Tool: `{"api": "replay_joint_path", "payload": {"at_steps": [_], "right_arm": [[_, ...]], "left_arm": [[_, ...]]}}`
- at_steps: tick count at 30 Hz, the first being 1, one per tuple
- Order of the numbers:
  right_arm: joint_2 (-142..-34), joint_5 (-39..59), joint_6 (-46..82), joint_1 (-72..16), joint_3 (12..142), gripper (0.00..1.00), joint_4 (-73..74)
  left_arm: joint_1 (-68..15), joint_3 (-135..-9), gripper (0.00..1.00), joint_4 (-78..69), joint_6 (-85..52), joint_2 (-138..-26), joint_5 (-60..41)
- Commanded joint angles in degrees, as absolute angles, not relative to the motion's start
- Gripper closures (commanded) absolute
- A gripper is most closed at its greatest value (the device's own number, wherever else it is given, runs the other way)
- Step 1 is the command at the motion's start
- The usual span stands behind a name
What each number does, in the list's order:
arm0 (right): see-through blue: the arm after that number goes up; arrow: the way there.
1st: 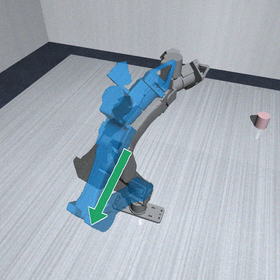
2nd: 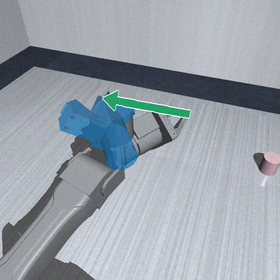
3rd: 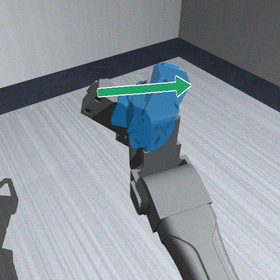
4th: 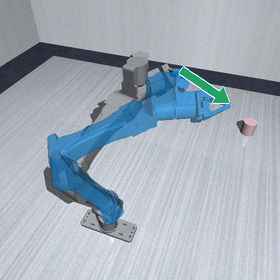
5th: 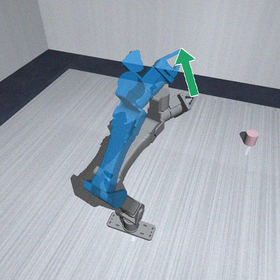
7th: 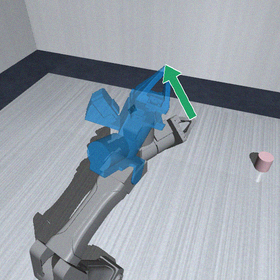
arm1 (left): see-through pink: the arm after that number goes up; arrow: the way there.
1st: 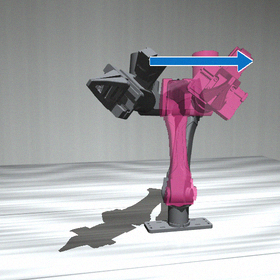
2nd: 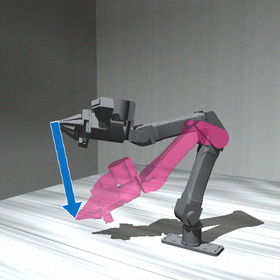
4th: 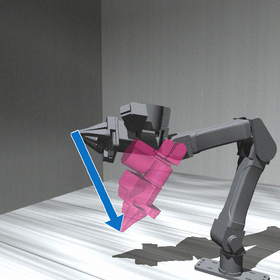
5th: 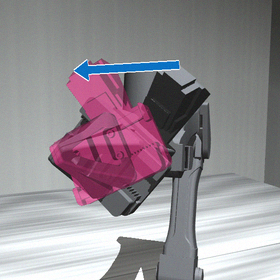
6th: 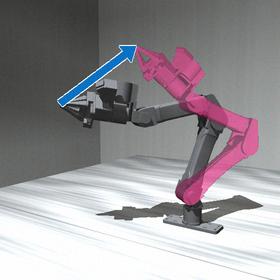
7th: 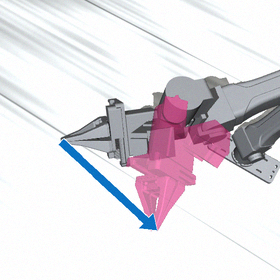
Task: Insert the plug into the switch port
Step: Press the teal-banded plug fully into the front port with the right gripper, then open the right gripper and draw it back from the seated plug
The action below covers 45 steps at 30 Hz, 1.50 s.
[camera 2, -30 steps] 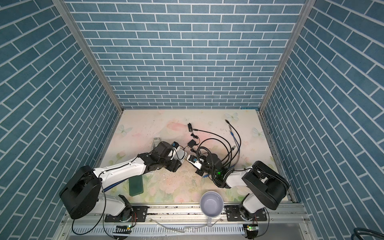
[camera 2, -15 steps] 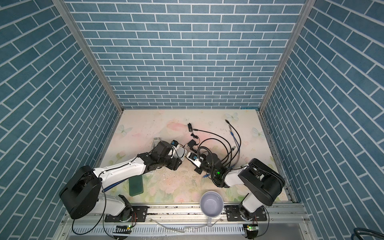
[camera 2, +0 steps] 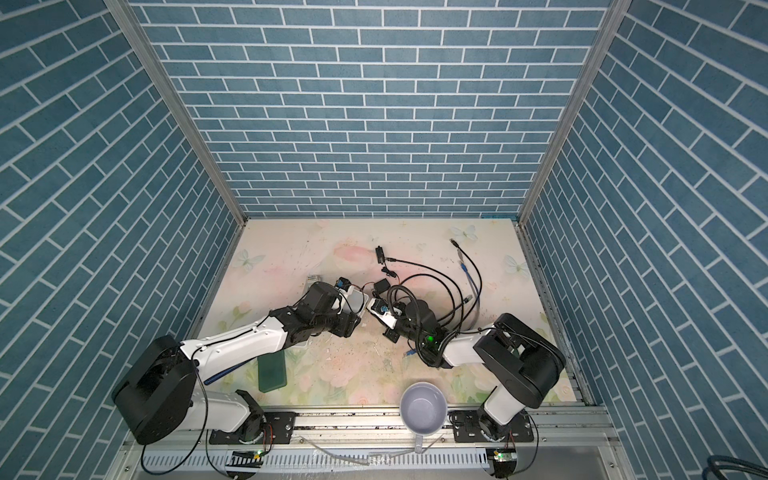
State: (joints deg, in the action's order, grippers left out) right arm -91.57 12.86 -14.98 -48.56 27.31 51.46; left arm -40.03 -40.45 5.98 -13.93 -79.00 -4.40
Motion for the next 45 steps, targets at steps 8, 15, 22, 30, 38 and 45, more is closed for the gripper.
{"api": "replay_joint_path", "payload": {"at_steps": [8, 15, 22, 30, 38, 45], "right_arm": [[-95.01, 14.46, -15.99, -50.34, 36.34, 1.0, 55.41], [-97.35, 14.02, -16.05, -50.66, 37.4, 1.0, 55.97], [-99.98, 8.45, -16.08, -50.41, 36.05, 0.94, 52.22], [-93.99, 3.63, -15.43, -47.99, 30.84, 0.7, 50.46], [-83.76, 0.26, -15.58, -43.24, 28.7, 0.57, 37.13], [-76.92, -3.14, -10.32, -37.98, 32.41, 0.55, 22.7]], "left_arm": [[-45.61, -42.47, 0.51, 1.09, -8.88, -78.07, -20.26], [-46.23, -41.59, 0.49, -0.8, -9.27, -77.51, -20.0], [-43.56, -44.21, 0.49, 8.44, -12.67, -84.91, -6.91], [-39.77, -46.99, 0.47, 10.93, -15.46, -91.31, -3.89], [-36.35, -47.96, 0.42, 13.98, -17.76, -93.93, 3.06], [-36.37, -49.04, 0.16, 13.99, -17.97, -96.55, 6.72]]}}
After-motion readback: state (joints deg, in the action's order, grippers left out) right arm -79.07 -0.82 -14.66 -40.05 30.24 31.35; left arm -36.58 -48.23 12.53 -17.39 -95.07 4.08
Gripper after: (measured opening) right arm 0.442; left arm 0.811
